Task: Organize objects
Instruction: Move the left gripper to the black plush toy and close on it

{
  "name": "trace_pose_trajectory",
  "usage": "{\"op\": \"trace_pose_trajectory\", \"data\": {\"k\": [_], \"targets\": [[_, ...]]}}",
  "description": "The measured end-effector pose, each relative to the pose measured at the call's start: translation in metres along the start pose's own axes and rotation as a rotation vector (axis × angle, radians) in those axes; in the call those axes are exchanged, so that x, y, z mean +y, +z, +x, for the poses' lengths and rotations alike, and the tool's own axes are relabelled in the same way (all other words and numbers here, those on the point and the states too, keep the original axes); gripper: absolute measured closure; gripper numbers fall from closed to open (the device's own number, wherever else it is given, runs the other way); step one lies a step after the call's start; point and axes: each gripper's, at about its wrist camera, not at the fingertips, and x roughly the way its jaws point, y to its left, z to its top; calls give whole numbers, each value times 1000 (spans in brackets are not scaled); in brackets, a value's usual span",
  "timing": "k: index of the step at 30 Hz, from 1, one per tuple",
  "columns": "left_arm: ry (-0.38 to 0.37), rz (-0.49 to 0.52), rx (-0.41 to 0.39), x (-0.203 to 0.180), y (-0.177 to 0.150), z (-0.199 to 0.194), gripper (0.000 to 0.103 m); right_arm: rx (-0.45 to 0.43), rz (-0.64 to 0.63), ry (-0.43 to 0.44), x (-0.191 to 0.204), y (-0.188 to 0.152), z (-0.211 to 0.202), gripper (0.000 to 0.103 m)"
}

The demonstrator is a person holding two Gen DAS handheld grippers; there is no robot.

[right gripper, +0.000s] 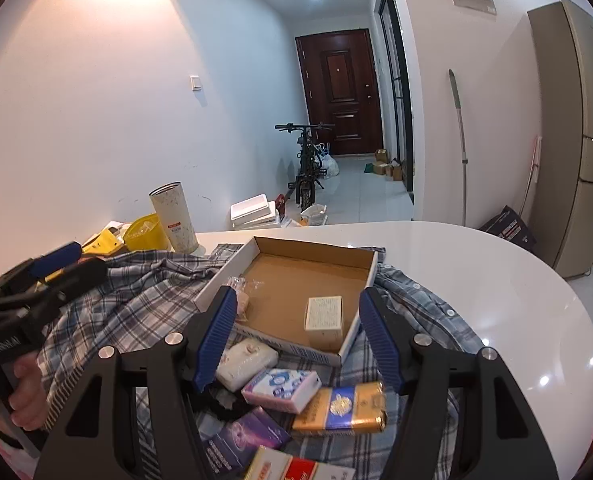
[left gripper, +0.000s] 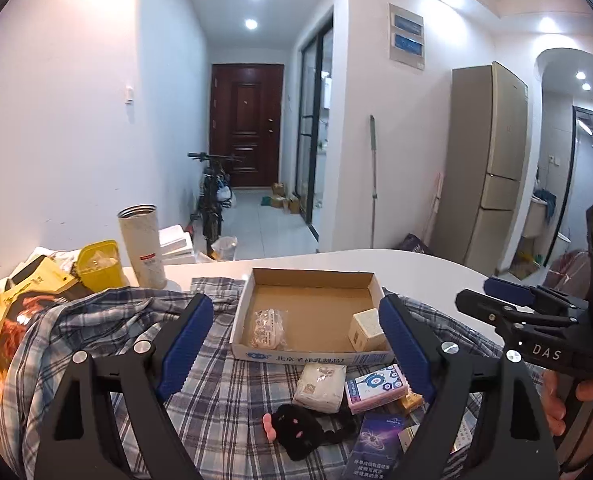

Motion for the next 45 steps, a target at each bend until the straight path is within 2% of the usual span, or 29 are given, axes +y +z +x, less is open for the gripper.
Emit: {"op": "trace_pose_trajectory", "data": {"k": [7, 11, 14, 18, 19, 21, 23, 25, 27, 30, 34, 39, 45], "targets": [[5, -8, 9, -14, -27, -17, 16, -16, 6, 10, -1, -17, -22, 38], [37, 20, 15, -23, -43, -28, 16, -37, -17, -8, 2, -28, -37, 34], [45, 0, -3, -23, -51, -39, 16, -40, -12, -15, 2, -38, -44, 32], [50, -1, -14, -27, -58, -46, 8, -19, 21, -6, 0, -54, -45, 27], [51, 7, -14, -29, -60, -46, 3, -15, 26, -10, 0, -57, -46, 26], [59, 28, -15, -32, -62, -46, 0, -12, 31, -11, 0, -60, -47, 23], [72, 32, -7, -32, -63, -43, 0, -15, 36, -14, -1, -63, -49, 12], [65, 23, 7, -30, -63, -39, 0, -31, 25, -40, -2, -64, -53, 7], [60, 4, 34, -27, -64, -32, 0, -36, 17, -60, -3, -64, -53, 2], [52, -33, 99, -20, -65, -19, 0, -39, 22, -76, -7, -62, -53, 1], [63, -118, 243, -8, -70, 9, 0, -37, 29, -88, -11, -60, -47, 1], [-16, -246, 408, 10, -82, 50, 0, -32, 41, -103, -16, -61, -41, 1], [-25, -259, 558, 16, -92, 94, 2, -28, 32, -120, -21, -62, -38, 1]]}}
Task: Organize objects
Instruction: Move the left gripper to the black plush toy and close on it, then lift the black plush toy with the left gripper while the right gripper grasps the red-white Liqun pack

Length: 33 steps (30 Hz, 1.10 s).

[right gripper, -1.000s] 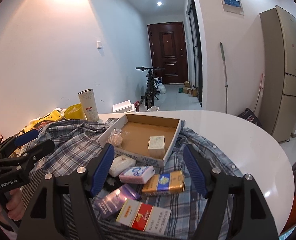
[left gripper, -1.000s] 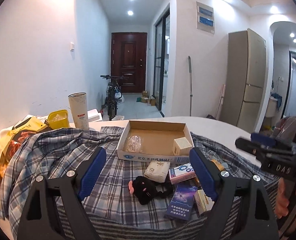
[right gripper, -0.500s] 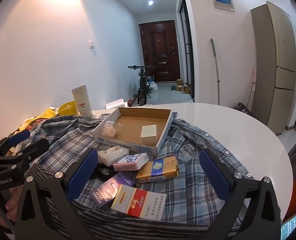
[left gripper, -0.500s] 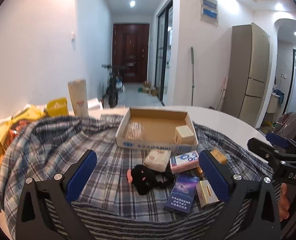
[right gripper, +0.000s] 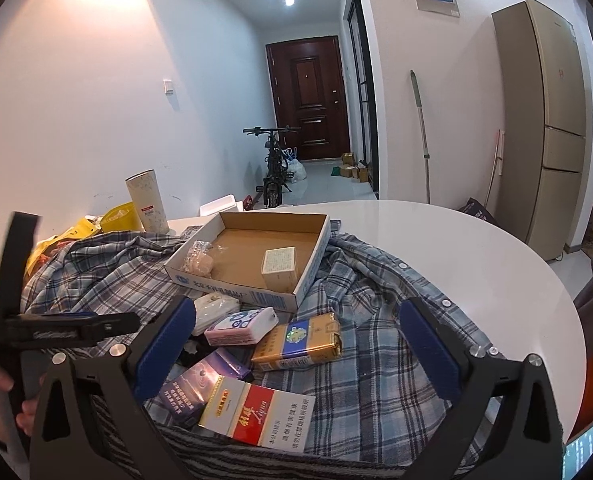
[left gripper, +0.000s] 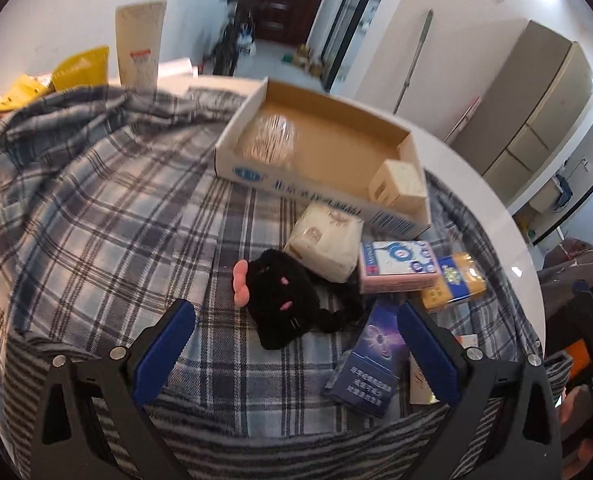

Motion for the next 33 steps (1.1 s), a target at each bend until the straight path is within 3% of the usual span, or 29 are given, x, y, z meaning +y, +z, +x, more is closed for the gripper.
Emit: {"op": "trace_pose_trajectory", "data": {"k": [7, 10, 16, 19, 23, 28, 33], "targets": [[38, 34, 56, -3, 9, 22, 6, 3, 9, -23, -7, 1, 7, 1], [68, 70, 88, -7, 11, 35, 18, 8, 5, -40, -10, 0, 10, 1], [50, 59, 156, -7, 10, 55, 26, 5, 26, -55, -20, -2, 8, 1], [62, 55, 150, -6, 9, 57, 27, 11, 26, -57, -22, -2, 10, 1], [97, 50, 146, -4, 11, 55, 52, 10, 22, -60, -22, -3, 9, 1], [81, 42, 122, 0, 12, 43, 71, 8, 21, -56, -20, -1, 10, 1], [69, 81, 58, -3, 12, 21, 72, 4, 7, -63, -17, 1, 9, 1]]}}
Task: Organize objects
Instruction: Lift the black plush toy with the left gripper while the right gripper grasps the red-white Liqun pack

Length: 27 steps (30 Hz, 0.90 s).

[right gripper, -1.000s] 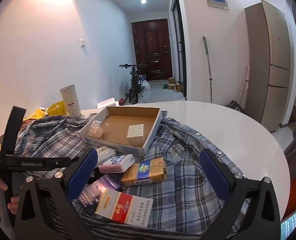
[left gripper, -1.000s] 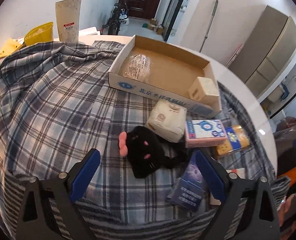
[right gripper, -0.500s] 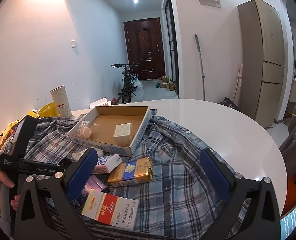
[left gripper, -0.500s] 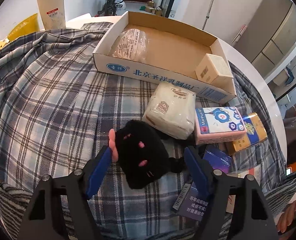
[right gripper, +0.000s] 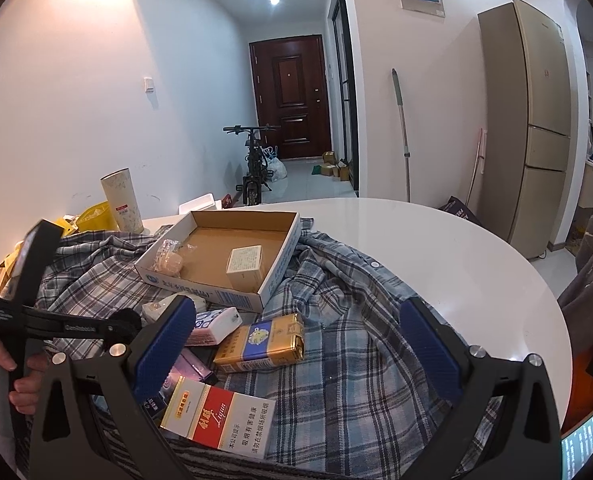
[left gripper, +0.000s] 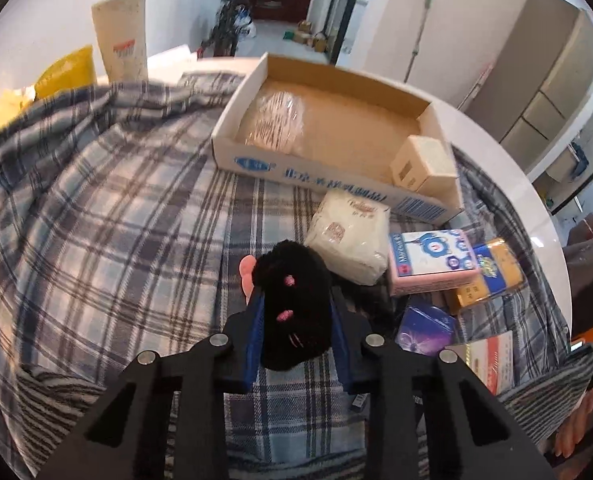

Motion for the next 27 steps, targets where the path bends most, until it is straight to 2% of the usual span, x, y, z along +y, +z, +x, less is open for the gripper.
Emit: {"op": "trace_pose_trajectory", "data": {"k": [9, 14, 20, 27], "targets": [[-35, 47, -161, -7, -8, -57, 73, 6, -12, 21, 13, 4, 1, 1], [-58, 69, -188, -11, -20, -76, 73, 26, -27, 39, 25, -1, 4, 1], [-25, 91, -247, -11, -29, -89, 73, 63, -5, 56, 28, -10, 8, 1], [-44, 78, -250, -10, -32, -89, 73, 124, 21, 68, 35, -28, 14, 1]]}}
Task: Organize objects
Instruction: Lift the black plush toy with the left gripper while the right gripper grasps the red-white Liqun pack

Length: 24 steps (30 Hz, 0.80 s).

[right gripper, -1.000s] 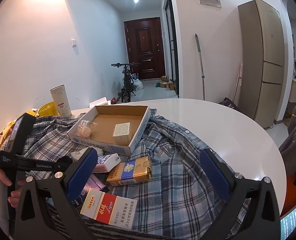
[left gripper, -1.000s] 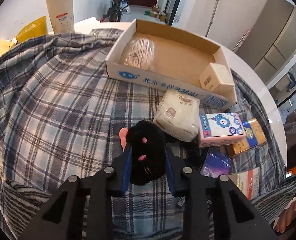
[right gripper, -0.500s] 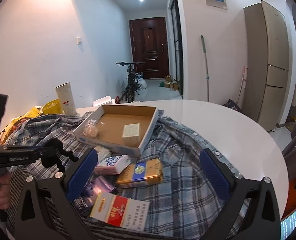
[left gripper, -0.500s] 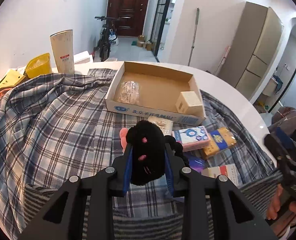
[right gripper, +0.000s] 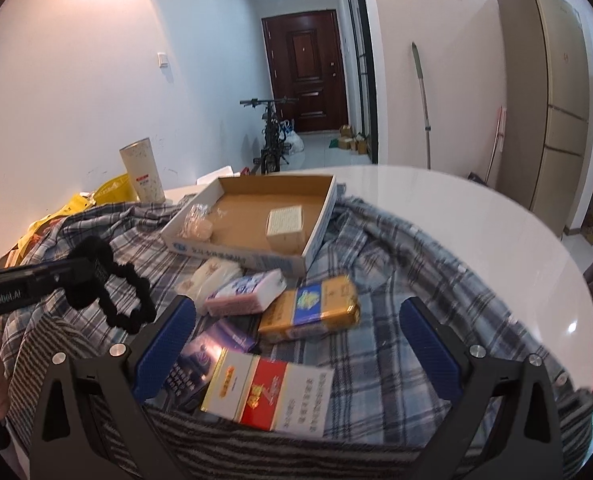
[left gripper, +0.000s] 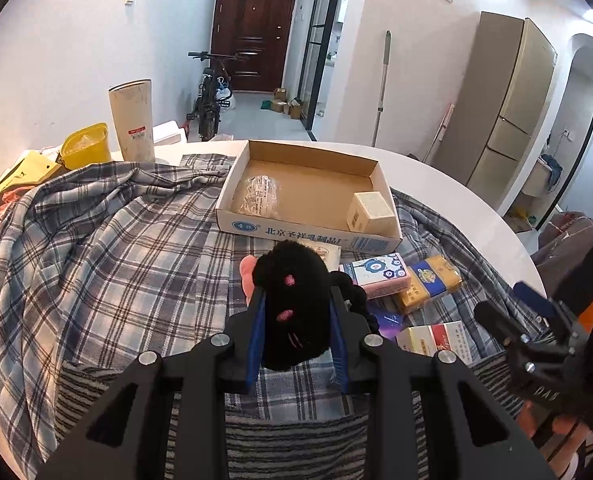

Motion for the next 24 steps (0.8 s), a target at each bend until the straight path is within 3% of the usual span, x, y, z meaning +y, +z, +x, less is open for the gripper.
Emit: {"op": "trace_pose_trajectory", "data": {"k": [13, 24], "targets": [[4, -37, -11, 11, -9, -1, 73, 127, 22, -35, 13, -38, 26, 1], [6, -34, -10, 13, -10, -2, 73, 173, -8, -41, 19, -43, 37, 1]]}}
